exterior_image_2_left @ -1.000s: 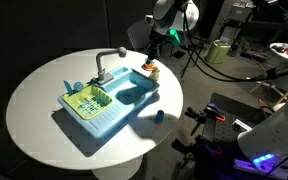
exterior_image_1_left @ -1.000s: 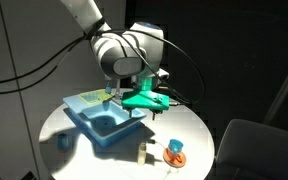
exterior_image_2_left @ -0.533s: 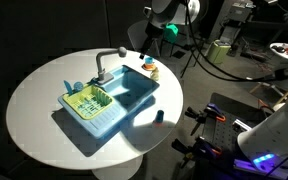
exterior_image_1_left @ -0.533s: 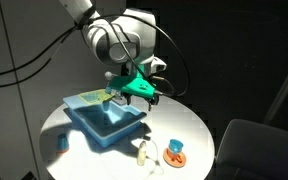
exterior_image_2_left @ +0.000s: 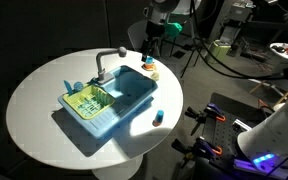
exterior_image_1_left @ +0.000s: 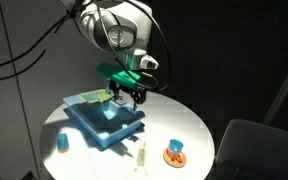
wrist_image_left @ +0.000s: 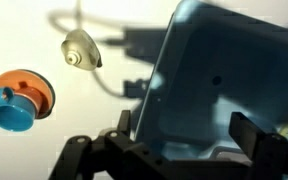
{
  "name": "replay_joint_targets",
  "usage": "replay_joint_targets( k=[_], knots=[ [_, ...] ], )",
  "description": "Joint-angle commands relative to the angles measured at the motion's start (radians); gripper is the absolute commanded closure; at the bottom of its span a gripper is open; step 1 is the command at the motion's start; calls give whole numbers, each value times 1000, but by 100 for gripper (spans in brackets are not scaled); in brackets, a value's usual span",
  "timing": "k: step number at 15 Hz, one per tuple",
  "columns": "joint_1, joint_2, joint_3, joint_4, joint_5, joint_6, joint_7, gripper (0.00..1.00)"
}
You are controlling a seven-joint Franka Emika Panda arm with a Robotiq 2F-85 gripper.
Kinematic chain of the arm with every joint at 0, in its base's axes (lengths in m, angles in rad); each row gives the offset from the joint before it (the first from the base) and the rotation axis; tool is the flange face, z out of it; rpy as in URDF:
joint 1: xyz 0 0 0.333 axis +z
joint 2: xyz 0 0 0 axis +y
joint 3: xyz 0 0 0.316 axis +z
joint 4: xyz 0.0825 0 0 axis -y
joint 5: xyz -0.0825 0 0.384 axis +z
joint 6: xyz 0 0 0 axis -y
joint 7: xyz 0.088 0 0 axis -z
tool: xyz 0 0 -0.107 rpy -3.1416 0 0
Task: Pick up the detergent and put it on the table
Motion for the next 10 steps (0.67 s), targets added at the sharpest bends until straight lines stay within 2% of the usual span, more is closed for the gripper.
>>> replay_joint_targets(
  k=[1, 4, 10],
  knots=[
    [25, -35, -17, 27, -40, -138, 86, 0],
    [41, -47, -21, 47, -83, -200, 148, 0],
    [88, -86, -9, 50, -170, -238, 231, 0]
  ],
)
